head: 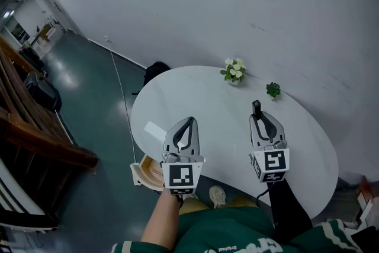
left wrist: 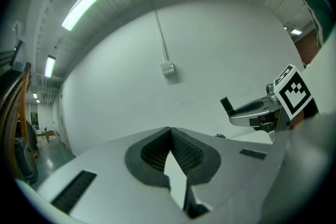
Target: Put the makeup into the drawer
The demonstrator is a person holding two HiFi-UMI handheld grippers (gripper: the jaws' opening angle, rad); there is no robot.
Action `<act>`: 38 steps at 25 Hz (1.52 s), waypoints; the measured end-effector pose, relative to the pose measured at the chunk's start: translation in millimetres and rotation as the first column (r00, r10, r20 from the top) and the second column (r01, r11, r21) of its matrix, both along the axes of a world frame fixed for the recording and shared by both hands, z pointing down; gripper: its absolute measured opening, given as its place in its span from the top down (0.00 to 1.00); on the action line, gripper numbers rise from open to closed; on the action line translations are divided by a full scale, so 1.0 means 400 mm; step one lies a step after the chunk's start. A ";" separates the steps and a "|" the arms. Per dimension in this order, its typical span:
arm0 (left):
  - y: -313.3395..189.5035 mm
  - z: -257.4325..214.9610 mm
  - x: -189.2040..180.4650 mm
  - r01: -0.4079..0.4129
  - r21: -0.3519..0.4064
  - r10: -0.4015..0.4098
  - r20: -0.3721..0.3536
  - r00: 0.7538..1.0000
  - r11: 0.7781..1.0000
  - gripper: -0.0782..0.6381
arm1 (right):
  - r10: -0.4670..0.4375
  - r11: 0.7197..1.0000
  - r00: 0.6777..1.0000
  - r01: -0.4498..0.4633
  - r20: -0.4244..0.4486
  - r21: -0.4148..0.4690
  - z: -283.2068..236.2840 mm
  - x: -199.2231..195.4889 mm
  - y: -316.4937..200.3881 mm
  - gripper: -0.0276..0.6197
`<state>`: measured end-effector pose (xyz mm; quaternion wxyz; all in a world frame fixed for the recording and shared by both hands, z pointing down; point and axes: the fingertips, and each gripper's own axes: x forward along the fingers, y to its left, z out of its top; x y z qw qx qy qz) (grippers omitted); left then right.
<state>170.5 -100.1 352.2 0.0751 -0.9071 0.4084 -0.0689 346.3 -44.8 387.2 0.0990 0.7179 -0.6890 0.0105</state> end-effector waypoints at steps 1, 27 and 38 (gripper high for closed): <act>-0.004 -0.001 -0.028 0.021 0.001 -0.021 -0.001 1.000 1.000 0.89 | -0.024 1.000 1.000 0.024 0.001 0.000 0.001 -0.027 -0.013 0.82; -0.055 -0.001 -0.831 0.378 0.026 -0.379 0.038 0.925 0.925 0.89 | -0.523 0.850 0.851 0.525 0.047 -0.048 0.055 -0.898 -0.249 0.82; -0.059 0.071 -0.955 0.350 -0.018 -0.350 0.035 0.936 0.936 0.89 | -0.553 0.788 0.830 0.548 0.069 -0.280 0.300 -1.055 -0.218 0.82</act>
